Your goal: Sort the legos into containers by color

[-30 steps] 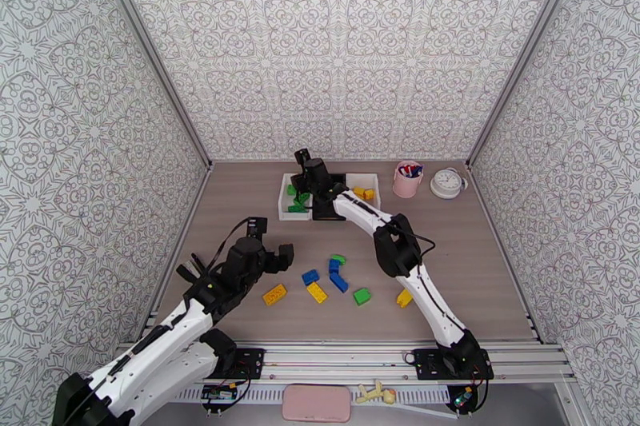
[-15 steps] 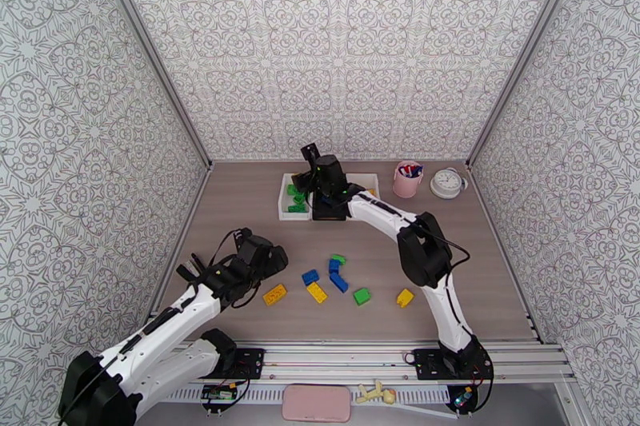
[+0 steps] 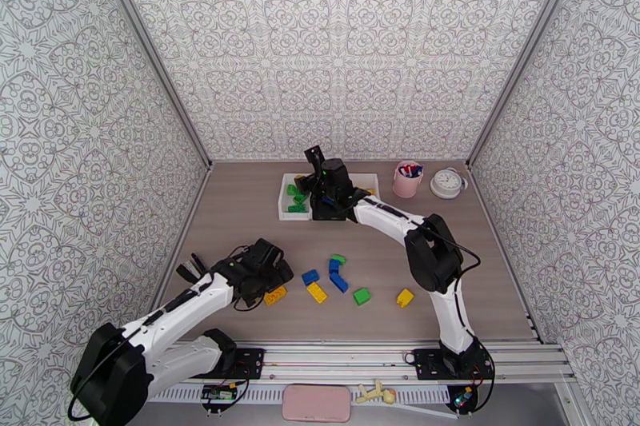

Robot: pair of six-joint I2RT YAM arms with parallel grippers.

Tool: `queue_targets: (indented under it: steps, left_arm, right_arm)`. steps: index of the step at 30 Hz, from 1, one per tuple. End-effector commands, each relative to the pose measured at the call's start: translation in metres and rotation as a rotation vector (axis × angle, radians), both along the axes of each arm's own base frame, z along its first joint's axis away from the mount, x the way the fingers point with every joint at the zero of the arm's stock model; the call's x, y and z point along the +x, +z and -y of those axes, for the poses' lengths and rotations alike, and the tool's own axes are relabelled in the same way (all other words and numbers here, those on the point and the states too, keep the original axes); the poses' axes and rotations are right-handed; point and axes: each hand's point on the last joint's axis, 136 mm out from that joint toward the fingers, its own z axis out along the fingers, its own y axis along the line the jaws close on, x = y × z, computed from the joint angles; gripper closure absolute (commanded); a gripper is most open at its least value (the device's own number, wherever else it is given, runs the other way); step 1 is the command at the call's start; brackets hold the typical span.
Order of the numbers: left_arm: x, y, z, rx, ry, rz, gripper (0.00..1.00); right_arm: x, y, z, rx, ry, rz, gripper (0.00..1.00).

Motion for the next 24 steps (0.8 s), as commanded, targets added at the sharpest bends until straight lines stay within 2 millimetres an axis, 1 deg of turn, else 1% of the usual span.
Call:
queue_targets:
  steps: [1, 8, 13, 17, 22, 24]
  left_arm:
    - [-0.008, -0.01, 0.004, -0.015, -0.003, -0.066, 0.02]
    - [-0.014, -0.024, 0.006, 0.017, -0.028, -0.142, 0.03]
    - [-0.014, -0.03, 0.008, 0.029, -0.042, -0.172, 0.08]
    - [-0.014, -0.032, 0.009, 0.034, -0.044, -0.188, 0.15]
    - [-0.012, -0.03, 0.009, 0.038, -0.046, -0.19, 0.28]
    - [-0.011, -0.028, 0.01, 0.037, -0.048, -0.187, 0.3]
  right_arm:
    - [0.0, 0.007, 0.006, 0.008, -0.007, 0.017, 0.1]
    - [0.001, 0.003, 0.011, 0.007, -0.017, 0.007, 0.1]
    - [0.001, 0.001, 0.013, 0.01, -0.022, 0.003, 0.09]
    - [0.001, 0.001, 0.015, 0.013, -0.022, 0.001, 0.09]
    - [-0.001, 0.005, 0.018, 0.028, -0.022, 0.001, 0.07]
    - [-0.003, 0.006, 0.02, 0.035, -0.022, -0.001, 0.05]
